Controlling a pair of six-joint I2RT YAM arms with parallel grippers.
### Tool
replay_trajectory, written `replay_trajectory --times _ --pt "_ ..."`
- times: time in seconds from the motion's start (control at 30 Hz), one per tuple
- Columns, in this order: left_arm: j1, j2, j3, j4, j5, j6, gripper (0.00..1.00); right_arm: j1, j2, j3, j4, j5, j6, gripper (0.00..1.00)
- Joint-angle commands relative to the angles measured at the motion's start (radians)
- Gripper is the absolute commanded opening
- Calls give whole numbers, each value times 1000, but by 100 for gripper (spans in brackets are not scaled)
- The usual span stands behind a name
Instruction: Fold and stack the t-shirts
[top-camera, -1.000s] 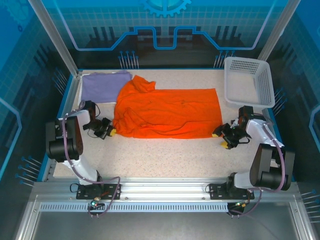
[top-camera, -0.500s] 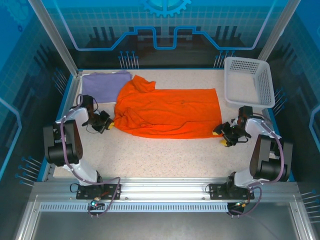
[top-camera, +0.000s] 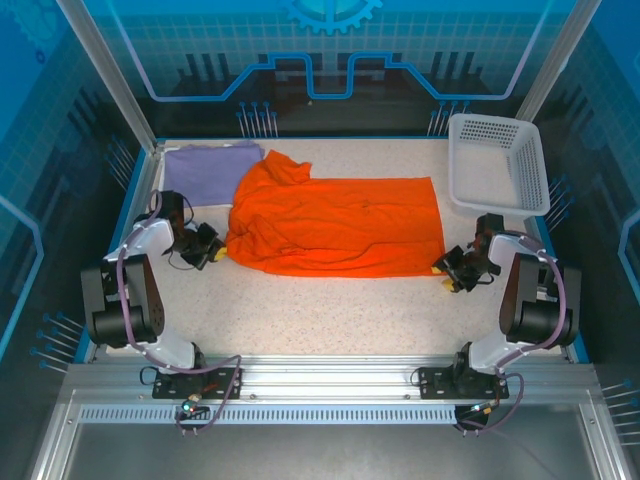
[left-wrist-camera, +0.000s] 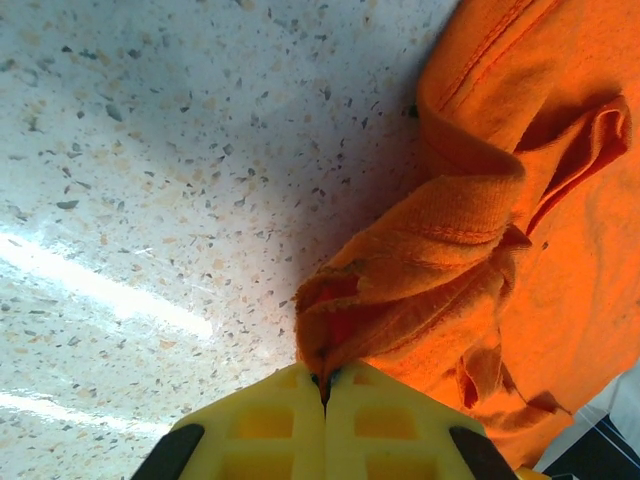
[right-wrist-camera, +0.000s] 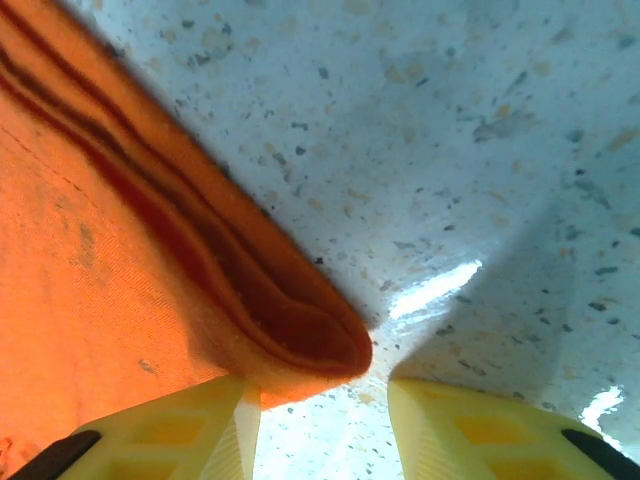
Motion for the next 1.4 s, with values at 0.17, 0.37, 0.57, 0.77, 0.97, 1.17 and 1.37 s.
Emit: replay_trajectory --times 0.17,0.37,0.57,0.77,0.97,1.17,1.37 --pt "-3 -24 -22 -46 -6 44 0 1 99 -15 143 17 27 32" --pt "-3 -31 -5 -85 -5 86 0 5 140 16 177 -2 11 36" --pt "-3 -29 7 -94 -2 91 0 6 168 38 198 -6 6 36" --pt "-3 -25 19 -112 -3 103 0 6 186 64 214 -14 24 37" --pt "-3 -27 15 -116 0 109 0 3 140 54 235 -15 41 36" --pt "-3 -23 16 -114 3 109 0 -4 169 113 228 -20 67 29" --pt "-3 -22 22 -113 6 107 0 1 164 118 221 3 72 21"
